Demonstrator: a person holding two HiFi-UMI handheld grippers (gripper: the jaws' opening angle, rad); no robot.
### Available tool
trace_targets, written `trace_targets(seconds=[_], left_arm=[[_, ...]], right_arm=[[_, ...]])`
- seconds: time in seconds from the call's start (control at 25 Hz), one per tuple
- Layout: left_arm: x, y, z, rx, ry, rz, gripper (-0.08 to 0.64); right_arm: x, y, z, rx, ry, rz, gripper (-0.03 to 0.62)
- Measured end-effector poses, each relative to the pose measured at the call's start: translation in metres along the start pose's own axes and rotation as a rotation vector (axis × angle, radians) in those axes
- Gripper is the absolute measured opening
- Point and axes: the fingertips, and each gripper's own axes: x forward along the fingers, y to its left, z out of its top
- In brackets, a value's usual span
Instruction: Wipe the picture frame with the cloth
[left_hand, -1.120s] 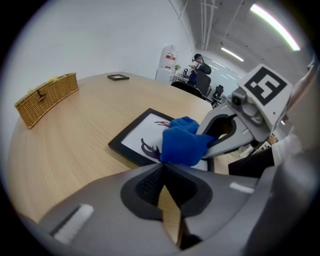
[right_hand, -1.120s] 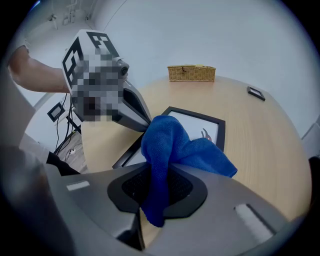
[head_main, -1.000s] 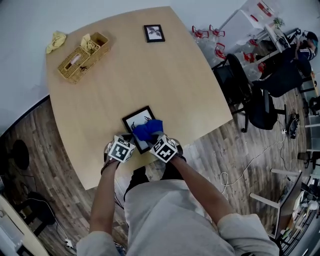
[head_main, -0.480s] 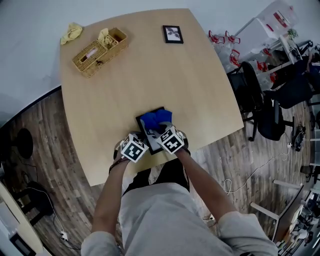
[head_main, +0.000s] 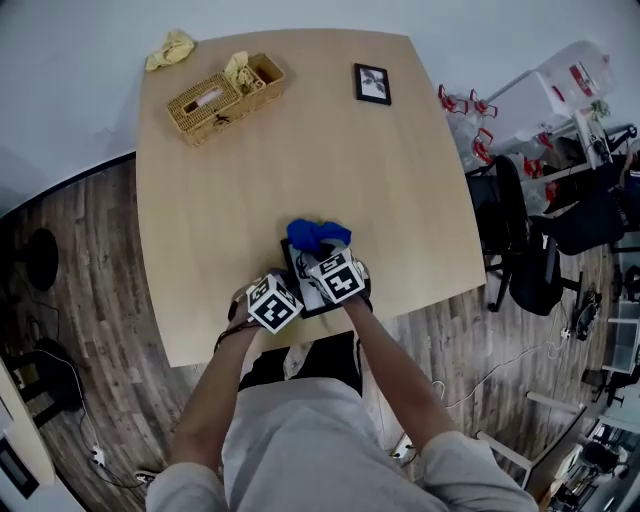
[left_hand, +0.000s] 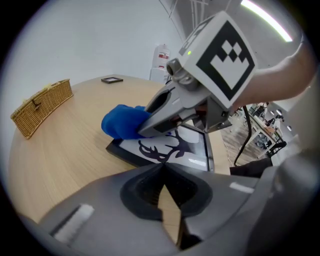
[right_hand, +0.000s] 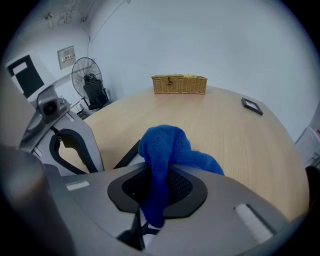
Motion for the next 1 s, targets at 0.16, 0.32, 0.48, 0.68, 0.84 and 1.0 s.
trace_targets(seconds=[0.16, 0.32, 0.48, 0.68, 0.84, 1.0], left_arm=[[0.000, 0.002, 0.002, 0.005, -0.002, -0.007, 0.052], [0.000, 0.002, 0.002, 0.003, -0.005, -0.009, 0.052], [0.000, 0.004, 0.003, -0.002, -0.012, -0.010, 0.052], [-0.001, 0.004, 0.002, -0.003, -0.017, -0.018, 0.052], [-0.001, 0.003, 0.002, -0.003, -0.019, -0.021, 0.052], [-0.001, 0.002, 0.003, -0.011, -0.023, -0.028, 0.052]], right_arm=[[-0.003, -0.004, 0.011, -0.002, -0.024, -0.013, 0.052], [-0.001, -0.005, 0.014, 0.015, -0.048, -0.019, 0.052], [0.001, -0.006, 0.020, 0.013, -0.068, -0.029, 0.052], [0.001, -0.007, 0.029, 0.014, -0.110, -0.051, 0.052], [0.004, -0.010, 0.044, 0.022, -0.135, -0.064, 0.052], [0.019, 0.010, 0.046, -0.033, -0.039, 0.023, 0.052]])
